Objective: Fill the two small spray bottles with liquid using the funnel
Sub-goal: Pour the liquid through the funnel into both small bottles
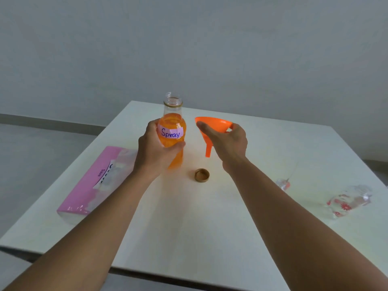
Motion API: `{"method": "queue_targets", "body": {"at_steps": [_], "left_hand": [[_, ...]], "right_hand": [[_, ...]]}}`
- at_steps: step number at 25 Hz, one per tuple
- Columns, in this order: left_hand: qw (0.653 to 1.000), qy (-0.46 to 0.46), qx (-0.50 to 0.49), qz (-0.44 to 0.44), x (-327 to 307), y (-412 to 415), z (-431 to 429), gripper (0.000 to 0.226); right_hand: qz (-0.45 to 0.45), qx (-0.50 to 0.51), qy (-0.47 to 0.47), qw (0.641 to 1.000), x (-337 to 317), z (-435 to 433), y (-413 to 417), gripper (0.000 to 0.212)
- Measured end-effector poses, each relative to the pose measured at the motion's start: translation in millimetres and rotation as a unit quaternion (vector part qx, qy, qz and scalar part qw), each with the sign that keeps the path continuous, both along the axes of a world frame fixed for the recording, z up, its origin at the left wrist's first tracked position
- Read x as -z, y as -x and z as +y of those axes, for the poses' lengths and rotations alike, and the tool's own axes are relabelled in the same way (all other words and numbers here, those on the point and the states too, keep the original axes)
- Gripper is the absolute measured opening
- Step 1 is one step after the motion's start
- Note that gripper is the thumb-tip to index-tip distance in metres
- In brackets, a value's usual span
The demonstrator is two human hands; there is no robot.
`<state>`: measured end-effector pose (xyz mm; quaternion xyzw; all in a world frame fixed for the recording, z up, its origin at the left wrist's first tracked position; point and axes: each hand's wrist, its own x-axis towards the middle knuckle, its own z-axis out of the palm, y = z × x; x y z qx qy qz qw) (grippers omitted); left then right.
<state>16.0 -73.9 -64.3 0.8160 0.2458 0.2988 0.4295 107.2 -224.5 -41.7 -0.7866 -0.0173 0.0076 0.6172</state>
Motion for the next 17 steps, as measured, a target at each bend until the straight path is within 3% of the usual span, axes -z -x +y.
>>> {"method": "queue_targets", "body": {"at_steps": [7,17], "left_hand": [[0.995,0.019,0.064,-0.079,-20.4,48.7,-36.6,0.071],[0.986,0.061,0.141,-0.066,-14.9,67.3,-105.3,0.065]], "right_hand": [[-0.172,-0.085,-0.019,0.981,-54.5,-85.1,51.8,0.1],[-0.162,-0.045,-0.057,0.984,-39.2,-204.7,57.2,0.099]]}}
